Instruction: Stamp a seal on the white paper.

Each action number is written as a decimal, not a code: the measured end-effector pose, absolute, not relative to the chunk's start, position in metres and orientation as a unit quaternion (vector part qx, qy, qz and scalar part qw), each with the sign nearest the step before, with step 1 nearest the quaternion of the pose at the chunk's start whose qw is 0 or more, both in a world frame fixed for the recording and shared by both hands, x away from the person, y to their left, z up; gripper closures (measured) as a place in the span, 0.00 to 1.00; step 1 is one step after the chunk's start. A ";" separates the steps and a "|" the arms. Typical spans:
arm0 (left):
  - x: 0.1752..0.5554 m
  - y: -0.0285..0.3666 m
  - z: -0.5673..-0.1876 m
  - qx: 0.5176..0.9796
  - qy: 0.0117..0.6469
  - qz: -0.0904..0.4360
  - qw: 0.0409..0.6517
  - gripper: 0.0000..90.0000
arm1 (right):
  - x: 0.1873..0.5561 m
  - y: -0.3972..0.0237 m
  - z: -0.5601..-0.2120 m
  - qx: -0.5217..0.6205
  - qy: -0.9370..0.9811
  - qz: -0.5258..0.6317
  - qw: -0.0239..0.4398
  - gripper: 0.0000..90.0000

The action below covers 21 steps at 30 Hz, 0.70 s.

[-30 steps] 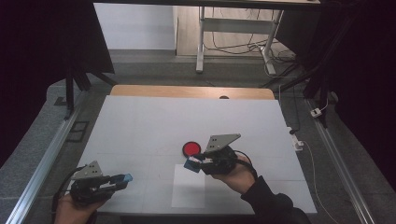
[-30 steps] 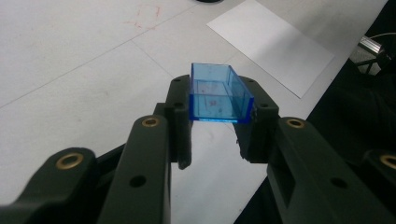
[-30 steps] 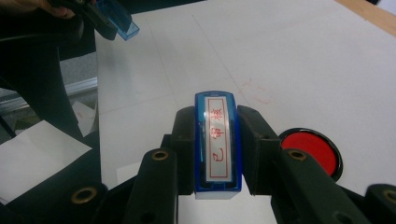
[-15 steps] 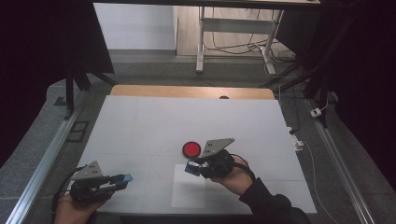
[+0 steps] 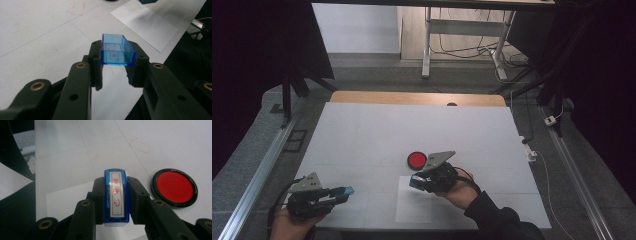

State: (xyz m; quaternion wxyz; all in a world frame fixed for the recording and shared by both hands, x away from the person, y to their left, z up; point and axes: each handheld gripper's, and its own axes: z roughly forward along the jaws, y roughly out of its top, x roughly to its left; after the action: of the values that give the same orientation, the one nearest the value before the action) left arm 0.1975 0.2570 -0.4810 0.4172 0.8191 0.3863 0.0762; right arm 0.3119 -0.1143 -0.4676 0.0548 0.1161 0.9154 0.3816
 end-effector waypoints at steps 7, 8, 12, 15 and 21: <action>0.198 0.257 -0.481 0.819 0.386 0.076 0.417 0.76 | 0.308 -0.107 -0.479 0.091 0.927 0.361 0.051 0.78; 0.198 0.257 -0.481 0.819 0.386 0.076 0.417 0.76 | 0.308 -0.105 -0.481 0.092 0.926 0.362 0.050 0.78; 0.198 0.257 -0.481 0.819 0.386 0.076 0.418 0.76 | 0.307 -0.102 -0.486 0.088 0.932 0.349 0.052 0.78; 0.198 0.257 -0.481 0.819 0.386 0.075 0.417 0.76 | 0.307 -0.100 -0.490 0.089 0.931 0.351 0.048 0.78; 0.198 0.257 -0.481 0.820 0.385 0.075 0.417 0.76 | 0.309 -0.100 -0.493 0.094 0.933 0.344 0.047 0.78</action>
State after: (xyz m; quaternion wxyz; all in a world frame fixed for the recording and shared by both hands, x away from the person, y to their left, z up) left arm 0.1976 0.2569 -0.4811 0.4173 0.8198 0.3850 0.0752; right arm 0.3085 -0.1003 -0.4933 0.0472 0.0936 0.9332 0.3437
